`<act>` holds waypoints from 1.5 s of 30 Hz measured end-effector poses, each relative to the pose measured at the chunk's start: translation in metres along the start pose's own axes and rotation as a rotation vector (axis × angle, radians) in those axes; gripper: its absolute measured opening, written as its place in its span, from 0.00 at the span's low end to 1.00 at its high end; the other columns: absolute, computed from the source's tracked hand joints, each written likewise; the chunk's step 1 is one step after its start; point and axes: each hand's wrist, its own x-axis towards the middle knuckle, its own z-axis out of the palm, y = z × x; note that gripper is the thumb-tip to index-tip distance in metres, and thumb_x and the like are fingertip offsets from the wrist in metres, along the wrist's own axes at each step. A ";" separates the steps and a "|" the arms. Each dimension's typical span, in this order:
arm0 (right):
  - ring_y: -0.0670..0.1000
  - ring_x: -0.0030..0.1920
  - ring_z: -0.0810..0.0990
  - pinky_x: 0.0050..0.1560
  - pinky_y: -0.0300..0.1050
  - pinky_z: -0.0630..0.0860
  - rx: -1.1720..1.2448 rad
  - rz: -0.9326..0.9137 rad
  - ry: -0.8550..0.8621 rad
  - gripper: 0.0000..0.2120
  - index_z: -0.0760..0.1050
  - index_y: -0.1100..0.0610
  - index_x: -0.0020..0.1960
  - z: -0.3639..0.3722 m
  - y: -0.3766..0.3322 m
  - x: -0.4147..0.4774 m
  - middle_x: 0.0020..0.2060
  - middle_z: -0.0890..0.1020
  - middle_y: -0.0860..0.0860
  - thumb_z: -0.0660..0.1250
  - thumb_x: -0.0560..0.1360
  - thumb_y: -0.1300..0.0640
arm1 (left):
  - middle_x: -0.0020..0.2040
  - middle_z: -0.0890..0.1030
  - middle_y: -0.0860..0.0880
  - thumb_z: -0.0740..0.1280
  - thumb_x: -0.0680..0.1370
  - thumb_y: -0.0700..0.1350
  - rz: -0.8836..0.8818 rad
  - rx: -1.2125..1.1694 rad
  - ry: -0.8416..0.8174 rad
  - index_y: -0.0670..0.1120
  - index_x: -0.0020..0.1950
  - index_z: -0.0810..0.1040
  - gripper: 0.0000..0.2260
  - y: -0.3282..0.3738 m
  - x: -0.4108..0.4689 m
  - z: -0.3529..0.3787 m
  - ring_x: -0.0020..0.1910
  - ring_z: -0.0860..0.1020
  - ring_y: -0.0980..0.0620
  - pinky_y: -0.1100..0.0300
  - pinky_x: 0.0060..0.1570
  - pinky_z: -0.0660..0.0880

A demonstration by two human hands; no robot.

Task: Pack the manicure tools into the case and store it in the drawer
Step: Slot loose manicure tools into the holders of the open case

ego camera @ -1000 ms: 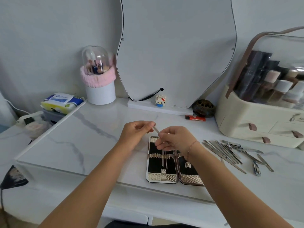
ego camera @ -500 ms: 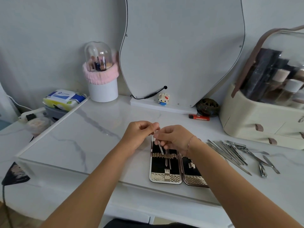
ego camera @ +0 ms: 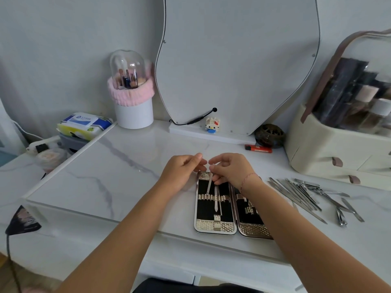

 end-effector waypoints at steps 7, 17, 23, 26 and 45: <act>0.51 0.30 0.80 0.35 0.40 0.81 0.028 0.020 0.009 0.09 0.76 0.63 0.51 0.004 -0.001 0.000 0.33 0.83 0.58 0.70 0.72 0.62 | 0.39 0.85 0.51 0.58 0.79 0.55 -0.008 -0.024 0.029 0.48 0.47 0.83 0.17 -0.003 0.004 0.001 0.40 0.81 0.59 0.63 0.46 0.72; 0.46 0.30 0.79 0.31 0.36 0.77 -0.118 -0.017 0.003 0.08 0.77 0.59 0.49 0.012 -0.001 0.003 0.34 0.83 0.54 0.71 0.72 0.57 | 0.40 0.85 0.51 0.57 0.80 0.55 -0.004 -0.006 0.055 0.48 0.50 0.82 0.17 -0.002 0.003 0.001 0.40 0.81 0.60 0.64 0.46 0.73; 0.45 0.30 0.76 0.31 0.35 0.75 -0.192 -0.052 0.016 0.06 0.80 0.60 0.46 0.008 0.002 0.004 0.35 0.82 0.53 0.67 0.74 0.58 | 0.38 0.85 0.52 0.57 0.79 0.56 -0.024 0.007 0.095 0.48 0.55 0.78 0.16 -0.002 0.003 0.002 0.44 0.81 0.56 0.54 0.56 0.75; 0.45 0.29 0.76 0.34 0.35 0.75 -0.216 -0.060 -0.006 0.08 0.80 0.60 0.46 0.004 0.002 0.004 0.34 0.81 0.54 0.65 0.75 0.56 | 0.37 0.85 0.52 0.58 0.79 0.57 -0.040 -0.007 0.123 0.49 0.59 0.75 0.16 -0.002 0.003 0.003 0.43 0.82 0.56 0.51 0.58 0.74; 0.45 0.44 0.79 0.50 0.39 0.74 -0.473 -0.208 -0.229 0.10 0.82 0.51 0.53 -0.011 -0.001 -0.003 0.44 0.83 0.48 0.63 0.76 0.54 | 0.42 0.80 0.54 0.70 0.73 0.47 0.041 0.384 -0.034 0.51 0.47 0.84 0.05 -0.003 -0.019 -0.013 0.44 0.78 0.56 0.61 0.45 0.72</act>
